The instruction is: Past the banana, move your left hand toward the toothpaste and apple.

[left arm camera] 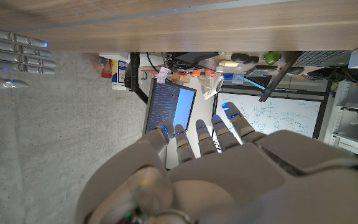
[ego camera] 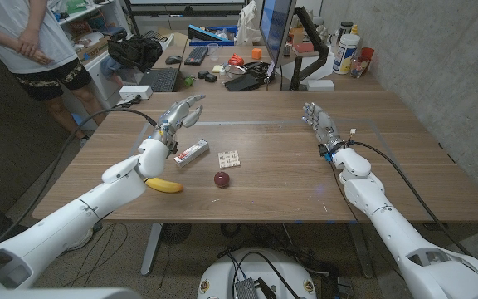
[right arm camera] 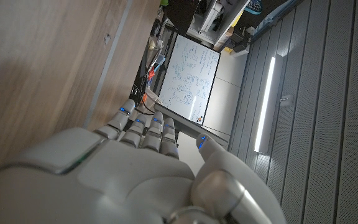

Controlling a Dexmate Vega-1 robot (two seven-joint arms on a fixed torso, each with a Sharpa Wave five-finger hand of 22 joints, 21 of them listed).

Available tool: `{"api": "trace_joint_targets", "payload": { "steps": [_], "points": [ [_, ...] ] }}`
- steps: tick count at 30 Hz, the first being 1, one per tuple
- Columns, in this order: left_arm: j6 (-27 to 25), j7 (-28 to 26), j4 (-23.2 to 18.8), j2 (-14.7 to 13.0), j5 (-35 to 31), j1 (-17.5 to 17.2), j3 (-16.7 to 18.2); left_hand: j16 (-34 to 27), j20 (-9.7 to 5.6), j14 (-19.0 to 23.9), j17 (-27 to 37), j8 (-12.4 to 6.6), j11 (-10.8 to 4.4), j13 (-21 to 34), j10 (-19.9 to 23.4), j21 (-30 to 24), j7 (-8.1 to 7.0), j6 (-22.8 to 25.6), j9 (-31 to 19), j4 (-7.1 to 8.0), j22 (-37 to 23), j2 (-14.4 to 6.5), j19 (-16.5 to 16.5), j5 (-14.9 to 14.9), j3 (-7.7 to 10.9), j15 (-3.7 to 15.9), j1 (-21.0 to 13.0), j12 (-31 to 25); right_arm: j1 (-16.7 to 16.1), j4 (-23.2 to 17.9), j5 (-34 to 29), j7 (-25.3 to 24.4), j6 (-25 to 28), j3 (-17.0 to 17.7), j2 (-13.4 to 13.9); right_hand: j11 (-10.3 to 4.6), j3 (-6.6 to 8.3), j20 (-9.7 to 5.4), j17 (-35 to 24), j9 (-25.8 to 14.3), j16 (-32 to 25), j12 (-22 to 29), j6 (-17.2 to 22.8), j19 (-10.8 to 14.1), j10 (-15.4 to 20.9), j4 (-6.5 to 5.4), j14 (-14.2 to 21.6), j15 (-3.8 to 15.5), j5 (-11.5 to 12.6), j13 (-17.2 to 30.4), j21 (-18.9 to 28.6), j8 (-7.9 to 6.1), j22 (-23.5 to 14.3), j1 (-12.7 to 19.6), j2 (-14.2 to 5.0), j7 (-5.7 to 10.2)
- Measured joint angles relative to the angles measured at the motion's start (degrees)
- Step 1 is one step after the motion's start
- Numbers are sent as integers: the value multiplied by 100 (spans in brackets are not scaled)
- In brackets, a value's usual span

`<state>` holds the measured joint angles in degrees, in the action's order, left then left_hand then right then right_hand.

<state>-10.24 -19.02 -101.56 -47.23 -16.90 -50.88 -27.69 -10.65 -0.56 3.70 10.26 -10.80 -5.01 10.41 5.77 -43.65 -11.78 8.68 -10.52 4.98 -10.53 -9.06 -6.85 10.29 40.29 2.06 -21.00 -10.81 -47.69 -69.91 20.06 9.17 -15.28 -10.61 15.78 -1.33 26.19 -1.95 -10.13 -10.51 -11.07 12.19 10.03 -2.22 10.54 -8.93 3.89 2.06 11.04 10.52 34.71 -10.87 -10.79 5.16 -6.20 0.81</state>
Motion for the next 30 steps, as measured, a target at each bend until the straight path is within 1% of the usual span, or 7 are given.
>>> {"api": "trace_joint_targets", "payload": {
  "steps": [11, 13, 15, 17, 25, 27, 30],
  "points": [
    [-47, 159, 5, -73, 41, 47, -42, 0, 8, 0, 0, 0, 0, 0, 0, 0, 0, 1, 0, 0, 0, 0, 8, 0, 0, 0, 0, 0, 41, 62, -20, -2, -13, -31, -24, 0, 0, 0, 0, 0, 0, 0, 0, 0, 0, 0, 0, 0, 0, 0, 0, 0, 0, 0, 0, 0],
    [-58, 196, 10, -87, 46, 55, -52, 0, 8, 0, 0, 0, -24, 0, -23, 0, 0, 1, 0, 0, 0, 0, 8, 0, 0, 0, 0, 0, 52, 81, -25, -2, -14, -38, -29, 0, 0, 0, -1, 0, 0, 0, 0, 0, 0, 0, 0, 0, 0, 0, 0, 0, 0, 0, 0, 0],
    [-64, 211, 13, -91, 49, 61, -57, 0, 30, 0, 0, 0, -23, 0, -23, 0, 0, 1, 0, 0, 0, 2, 31, 0, 0, 0, -46, 0, 59, 90, -28, -2, -15, -41, -31, 0, 0, 0, 0, 0, 0, 0, 0, 0, 0, 0, 0, 0, 0, 0, 0, 0, 0, 0, 0, 0],
    [-69, 233, 19, -99, 52, 68, -69, 0, 60, -1, 0, 0, -23, 0, -23, 0, 0, 1, 0, -19, 0, 1, 16, 0, -19, 1, -45, 0, 66, 100, -34, -2, -16, -46, -34, 0, 0, 0, 0, 0, 0, 0, 0, 0, 0, 0, 23, 23, 0, 0, 0, 0, 0, 0, 0, 0],
    [-100, 314, 25, -126, 60, 89, -90, 0, 60, -11, 0, 0, -22, 0, -22, 0, -14, -14, 0, -52, 0, -22, 16, 0, -4, 11, -68, 0, 93, 137, -49, -2, -23, -62, -46, 1, 0, 0, -1, 0, 0, 0, 0, 0, 0, 0, 63, -1, 0, 0, 0, 0, 0, 0, 0, 0],
    [-108, 328, 25, -131, 61, 90, -94, 0, 60, -10, 0, 0, -22, 0, -21, 0, -21, -21, 0, -104, 0, 3, 16, 0, -8, 11, -93, 0, 94, 143, -51, -2, -26, -64, -47, 1, 0, 0, -1, 0, 0, 0, 0, 0, 0, 0, 63, -1, 0, 0, 0, 0, 0, 0, 0, 0],
    [-126, 362, 25, -147, 63, 91, -103, 0, 60, -10, 0, 0, -22, 0, -21, 0, -21, -21, 0, -104, 0, -23, 16, 0, -8, 10, -128, 0, 100, 151, -53, -2, -32, -69, -52, 1, 0, 0, -1, 0, 0, 0, 0, 1, 0, 0, 63, -1, 0, 0, 0, 0, 0, 0, 0, 0]
  ]
}}
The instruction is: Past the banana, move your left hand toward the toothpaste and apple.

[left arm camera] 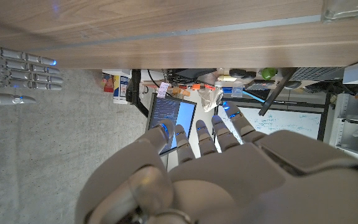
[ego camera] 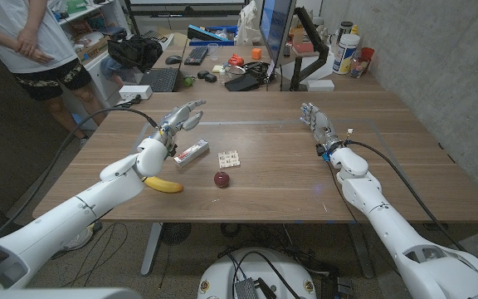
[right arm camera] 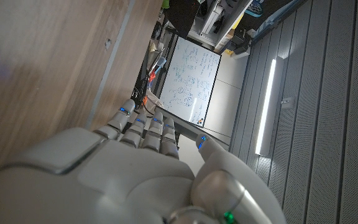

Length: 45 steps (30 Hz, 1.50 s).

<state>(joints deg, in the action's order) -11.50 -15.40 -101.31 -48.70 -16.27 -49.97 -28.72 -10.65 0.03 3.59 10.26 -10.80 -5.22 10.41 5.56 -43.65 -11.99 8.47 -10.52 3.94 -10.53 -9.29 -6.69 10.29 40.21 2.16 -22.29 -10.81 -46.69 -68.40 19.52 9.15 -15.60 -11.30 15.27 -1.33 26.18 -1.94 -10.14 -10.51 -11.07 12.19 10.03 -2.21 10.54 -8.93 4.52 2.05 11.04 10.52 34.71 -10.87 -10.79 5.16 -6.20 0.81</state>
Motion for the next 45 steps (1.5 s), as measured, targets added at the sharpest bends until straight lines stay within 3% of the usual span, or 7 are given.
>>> {"api": "trace_joint_targets", "payload": {
  "steps": [45],
  "points": [
    [-224, 419, -102, -152, -20, 27, -126, 0, 50, 1, 1, 0, -20, 14, 24, 0, 34, 34, 0, -71, 0, -39, 9, 0, -23, -1, -156, -45, -3, 72, -2, 2, -61, -21, -25, 21, 0, 0, -1, 0, 0, 0, 0, 0, 21, 0, -1, 0, 0, 0, -38, 0, 0, 0, 0, 0]
  ]
}}
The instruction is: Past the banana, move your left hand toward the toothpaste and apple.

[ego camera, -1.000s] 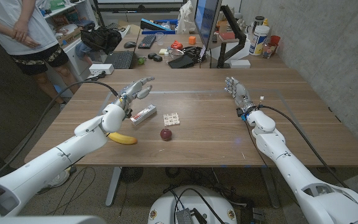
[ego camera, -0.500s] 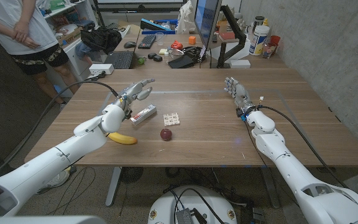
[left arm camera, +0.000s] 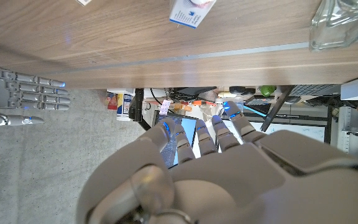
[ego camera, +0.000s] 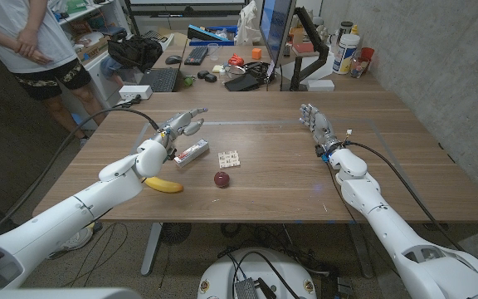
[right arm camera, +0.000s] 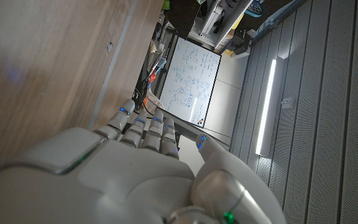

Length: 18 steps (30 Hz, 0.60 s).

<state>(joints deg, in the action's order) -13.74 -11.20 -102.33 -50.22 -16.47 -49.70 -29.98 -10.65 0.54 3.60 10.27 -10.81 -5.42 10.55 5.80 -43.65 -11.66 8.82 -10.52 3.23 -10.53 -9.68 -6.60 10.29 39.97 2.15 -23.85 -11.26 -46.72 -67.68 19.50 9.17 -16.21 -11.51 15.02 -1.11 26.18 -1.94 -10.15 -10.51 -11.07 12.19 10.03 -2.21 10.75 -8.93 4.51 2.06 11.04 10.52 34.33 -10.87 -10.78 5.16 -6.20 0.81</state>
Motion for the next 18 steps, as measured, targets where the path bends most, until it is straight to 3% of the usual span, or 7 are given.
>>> {"api": "trace_joint_targets", "payload": {
  "steps": [18],
  "points": [
    [-90, 110, -69, -57, -15, 3, -37, 0, 39, 0, 0, -22, 0, -1, 0, -23, 9, 52, 0, -40, 0, 17, 40, 0, -7, 0, -62, 0, 7, 40, 7, 22, -46, -18, -5, 0, 0, 0, 0, 0, 0, 0, 32, 0, 0, 0, 0, 0, 0, 0, -22, 0, 0, 0, 0, 32]
  ]
}}
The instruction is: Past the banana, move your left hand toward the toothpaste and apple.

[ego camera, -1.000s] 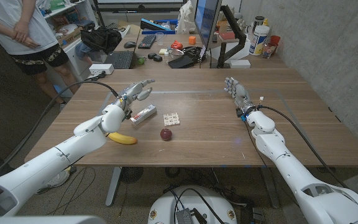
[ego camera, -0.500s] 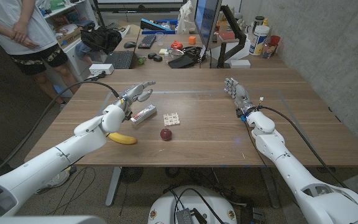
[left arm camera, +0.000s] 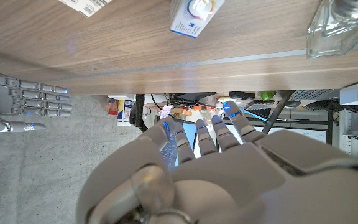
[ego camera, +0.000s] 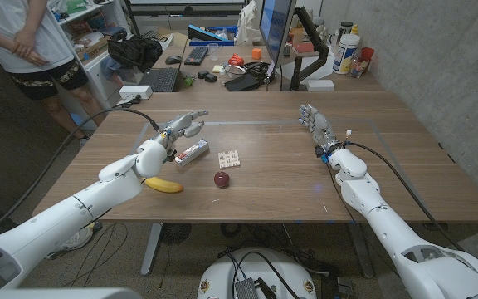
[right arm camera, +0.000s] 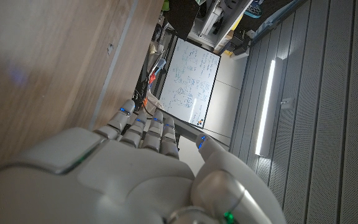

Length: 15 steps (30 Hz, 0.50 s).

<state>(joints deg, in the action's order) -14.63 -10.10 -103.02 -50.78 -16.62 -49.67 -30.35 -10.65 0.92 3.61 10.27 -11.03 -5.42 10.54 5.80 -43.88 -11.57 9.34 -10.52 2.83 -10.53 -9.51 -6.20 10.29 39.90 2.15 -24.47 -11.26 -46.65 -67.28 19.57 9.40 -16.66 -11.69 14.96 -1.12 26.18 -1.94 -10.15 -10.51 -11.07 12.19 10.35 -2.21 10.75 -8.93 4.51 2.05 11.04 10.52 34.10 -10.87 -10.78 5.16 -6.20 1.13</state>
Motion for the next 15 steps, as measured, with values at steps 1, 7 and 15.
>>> {"api": "trace_joint_targets", "payload": {
  "steps": [1, 7, 15],
  "points": [
    [0, 0, -1, -1, 0, 0, -1, 0, 3, 0, 0, 0, 0, 0, 0, 0, 0, 0, 0, 0, 0, 0, 3, 0, 0, 0, 0, 0, 2, 4, 0, 1, -3, -3, -1, 0, 0, 0, 0, 0, 0, 0, 0, 0, 0, 0, 0, 0, 0, 0, 0, 0, 0, 0, 0, 0],
    [-77, 114, -26, -29, -7, 0, -20, 0, 9, 0, 0, 0, 0, -1, 0, -22, 0, 0, 0, 0, 0, -8, 9, 0, 0, 0, -53, 0, 13, 24, 0, 3, -18, -15, -7, 0, 0, 0, 0, 0, 0, 0, 0, 0, 0, 0, 0, 0, 0, 0, 0, 0, 0, 0, 0, 0],
    [-120, 190, -42, -59, -10, 15, -43, 0, 33, 0, 0, 0, 0, -1, 63, -22, 0, -1, 0, 1, 0, -30, 33, 0, 0, 0, -75, 0, 27, 44, -12, 4, -35, -29, -10, -9, 0, 0, 0, 0, 0, 0, 15, 0, 32, 0, 44, -1, 0, 0, 1, 0, 0, 0, 0, -15]
  ]
}}
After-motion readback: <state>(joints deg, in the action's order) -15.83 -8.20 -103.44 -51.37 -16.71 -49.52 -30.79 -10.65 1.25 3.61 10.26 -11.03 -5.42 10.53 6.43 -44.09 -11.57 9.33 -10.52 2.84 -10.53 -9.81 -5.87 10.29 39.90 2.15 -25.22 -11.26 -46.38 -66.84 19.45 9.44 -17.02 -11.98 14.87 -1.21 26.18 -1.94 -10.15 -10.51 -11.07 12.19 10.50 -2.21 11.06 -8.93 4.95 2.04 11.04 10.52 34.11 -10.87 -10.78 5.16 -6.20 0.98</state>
